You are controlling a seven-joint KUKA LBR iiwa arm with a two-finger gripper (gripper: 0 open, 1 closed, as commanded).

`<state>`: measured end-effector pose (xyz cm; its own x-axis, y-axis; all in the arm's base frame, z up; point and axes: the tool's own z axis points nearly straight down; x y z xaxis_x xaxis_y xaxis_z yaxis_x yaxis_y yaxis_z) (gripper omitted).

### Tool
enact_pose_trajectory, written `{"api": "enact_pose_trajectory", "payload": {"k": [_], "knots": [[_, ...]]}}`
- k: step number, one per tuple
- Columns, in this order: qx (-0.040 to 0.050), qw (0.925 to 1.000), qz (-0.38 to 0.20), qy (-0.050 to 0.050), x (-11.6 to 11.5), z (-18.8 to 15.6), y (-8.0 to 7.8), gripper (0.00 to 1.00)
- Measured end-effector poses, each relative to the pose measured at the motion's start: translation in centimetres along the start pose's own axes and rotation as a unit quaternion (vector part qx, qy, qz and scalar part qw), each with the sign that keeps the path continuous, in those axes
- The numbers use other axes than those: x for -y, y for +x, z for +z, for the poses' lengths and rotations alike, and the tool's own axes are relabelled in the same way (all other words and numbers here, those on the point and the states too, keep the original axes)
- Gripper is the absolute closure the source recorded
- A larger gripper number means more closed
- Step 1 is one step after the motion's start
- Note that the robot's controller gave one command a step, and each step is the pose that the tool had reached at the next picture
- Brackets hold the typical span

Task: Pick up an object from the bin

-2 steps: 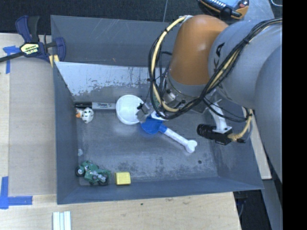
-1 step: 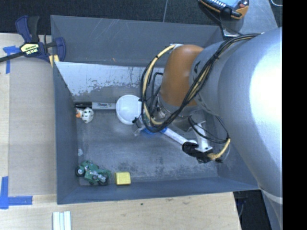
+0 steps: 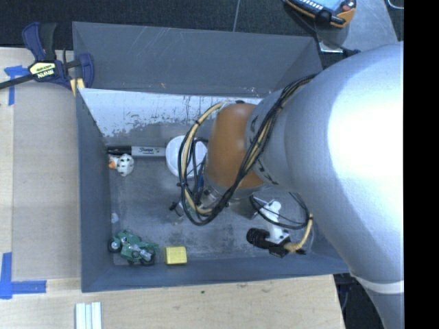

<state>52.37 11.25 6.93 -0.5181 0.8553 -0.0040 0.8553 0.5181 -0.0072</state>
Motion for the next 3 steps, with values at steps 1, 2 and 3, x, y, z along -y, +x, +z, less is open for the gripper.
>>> {"api": "enact_pose_trajectory", "payload": {"k": [1,2,3], "knots": [[0.001,1.0,0.001,-0.002,-0.1,-0.16,-0.13,1.0],[0.0011,1.0,0.001,-0.002,-0.07,-0.11,-0.12,0.0],[0.0016,1.0,0.002,-0.003,-0.1,-0.15,-0.16,1.0]]}}
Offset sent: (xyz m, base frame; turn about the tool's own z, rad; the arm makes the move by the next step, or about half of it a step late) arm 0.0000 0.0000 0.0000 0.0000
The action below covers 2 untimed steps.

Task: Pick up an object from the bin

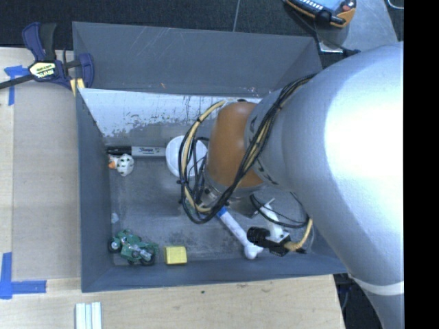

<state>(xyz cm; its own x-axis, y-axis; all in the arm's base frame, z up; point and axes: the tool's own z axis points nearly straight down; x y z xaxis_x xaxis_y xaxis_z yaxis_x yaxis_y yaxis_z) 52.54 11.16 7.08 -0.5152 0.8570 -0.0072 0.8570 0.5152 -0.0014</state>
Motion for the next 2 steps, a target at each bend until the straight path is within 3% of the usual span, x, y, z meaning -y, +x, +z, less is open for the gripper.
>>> {"api": "enact_pose_trajectory", "payload": {"k": [1,2], "knots": [[-0.0002,1.0,0.0,0.0,0.03,0.05,0.02,0.0],[0.0004,1.0,0.0,0.0,0.0,0.0,-0.02,1.0]]}}
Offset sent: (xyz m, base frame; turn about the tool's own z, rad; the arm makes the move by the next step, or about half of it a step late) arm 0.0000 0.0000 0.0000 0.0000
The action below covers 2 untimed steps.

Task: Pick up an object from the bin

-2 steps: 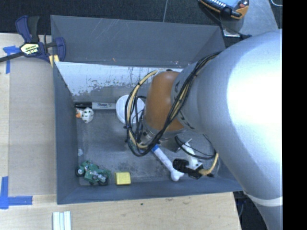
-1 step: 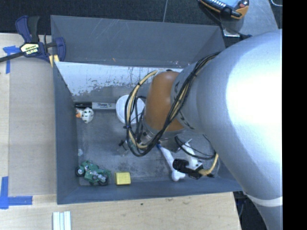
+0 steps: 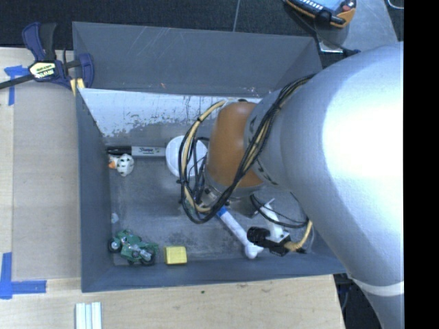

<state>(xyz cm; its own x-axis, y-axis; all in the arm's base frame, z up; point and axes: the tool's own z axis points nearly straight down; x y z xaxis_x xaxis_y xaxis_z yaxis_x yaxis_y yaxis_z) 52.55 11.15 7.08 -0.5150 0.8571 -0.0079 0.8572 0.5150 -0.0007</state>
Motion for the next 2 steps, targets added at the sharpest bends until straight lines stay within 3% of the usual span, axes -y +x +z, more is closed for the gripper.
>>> {"api": "enact_pose_trajectory", "payload": {"k": [1,2], "knots": [[-0.0002,1.0,0.0,0.0,0.02,0.05,0.03,0.0],[0.0002,1.0,0.0,0.0,0.0,0.0,-0.01,1.0]]}}
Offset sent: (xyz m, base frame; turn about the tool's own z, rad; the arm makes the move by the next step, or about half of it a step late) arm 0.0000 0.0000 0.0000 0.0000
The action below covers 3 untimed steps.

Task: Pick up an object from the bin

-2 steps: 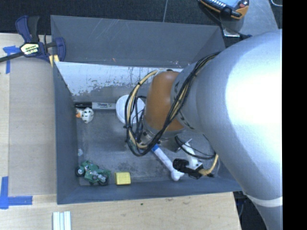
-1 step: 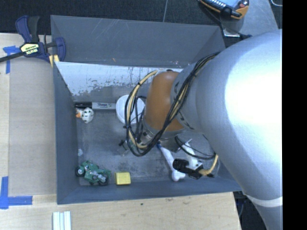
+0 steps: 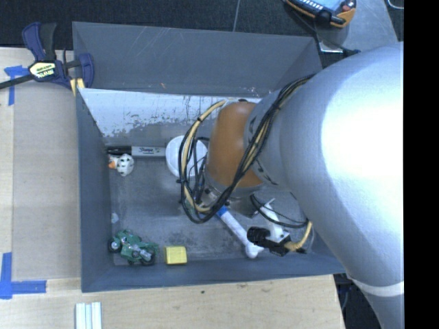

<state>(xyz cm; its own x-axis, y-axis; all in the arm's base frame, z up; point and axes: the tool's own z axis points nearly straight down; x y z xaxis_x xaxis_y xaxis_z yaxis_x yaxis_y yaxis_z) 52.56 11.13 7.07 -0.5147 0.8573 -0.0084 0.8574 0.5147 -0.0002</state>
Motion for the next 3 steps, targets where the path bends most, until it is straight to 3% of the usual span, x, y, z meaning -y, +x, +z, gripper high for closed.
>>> {"api": "enact_pose_trajectory", "payload": {"k": [1,2,3], "knots": [[-0.0002,1.0,0.0,0.0,0.02,0.04,0.03,0.0],[0.0002,1.0,0.0,0.0,0.0,0.0,-0.01,1.0],[-0.0001,1.0,0.0,0.0,0.02,0.05,0.02,0.0]]}}
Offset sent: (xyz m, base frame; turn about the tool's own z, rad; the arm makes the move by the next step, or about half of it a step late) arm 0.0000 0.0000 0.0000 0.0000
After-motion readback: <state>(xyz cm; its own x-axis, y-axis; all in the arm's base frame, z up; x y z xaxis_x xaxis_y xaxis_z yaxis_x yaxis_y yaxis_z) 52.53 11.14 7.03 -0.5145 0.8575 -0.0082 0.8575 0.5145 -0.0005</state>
